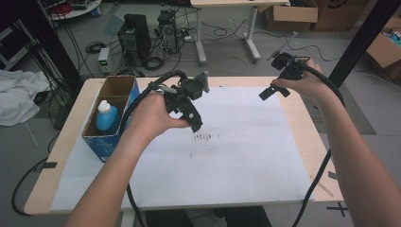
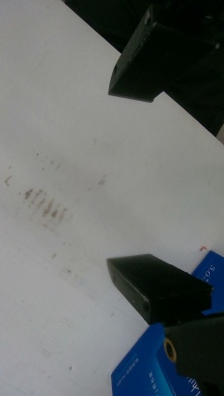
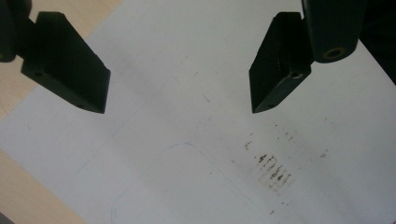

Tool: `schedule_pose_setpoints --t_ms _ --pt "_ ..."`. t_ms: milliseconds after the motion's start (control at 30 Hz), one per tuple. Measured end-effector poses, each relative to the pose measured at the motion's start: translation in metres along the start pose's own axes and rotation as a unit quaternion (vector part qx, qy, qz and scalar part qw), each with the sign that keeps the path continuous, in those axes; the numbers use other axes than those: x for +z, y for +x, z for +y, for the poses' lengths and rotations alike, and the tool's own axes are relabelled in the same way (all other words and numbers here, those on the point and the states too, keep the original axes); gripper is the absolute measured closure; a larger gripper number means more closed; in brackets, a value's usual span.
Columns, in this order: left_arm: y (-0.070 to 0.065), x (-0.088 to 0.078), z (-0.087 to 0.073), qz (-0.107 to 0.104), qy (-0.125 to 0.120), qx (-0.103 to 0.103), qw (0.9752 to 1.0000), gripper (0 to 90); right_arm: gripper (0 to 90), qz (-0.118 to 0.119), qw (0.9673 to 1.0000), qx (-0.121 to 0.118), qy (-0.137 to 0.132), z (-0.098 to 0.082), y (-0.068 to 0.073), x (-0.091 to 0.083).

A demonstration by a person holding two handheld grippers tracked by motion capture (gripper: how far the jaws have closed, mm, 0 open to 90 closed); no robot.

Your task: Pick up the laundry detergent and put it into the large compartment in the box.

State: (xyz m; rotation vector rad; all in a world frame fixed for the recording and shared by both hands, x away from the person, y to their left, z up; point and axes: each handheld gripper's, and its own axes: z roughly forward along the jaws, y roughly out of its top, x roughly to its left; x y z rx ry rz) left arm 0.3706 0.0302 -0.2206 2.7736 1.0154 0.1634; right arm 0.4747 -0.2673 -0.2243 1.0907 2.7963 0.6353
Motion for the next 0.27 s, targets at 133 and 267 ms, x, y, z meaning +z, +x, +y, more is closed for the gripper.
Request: schedule_pose_setpoints --t_ms 133,267 --pt "-0.0002 0.0002 -0.0003 0.001 0.002 -0.001 1.0 15.8 20.5 0.0 1.0 -0.002 0.0 -0.0009 0.0001 -0.0004" --pt "-0.0005 -0.0003 -0.0007 0.0 0.001 -0.002 1.0 15.8 20.4 0.0 1.0 -0.002 -0.002 -0.0013 0.0008 -0.0012"
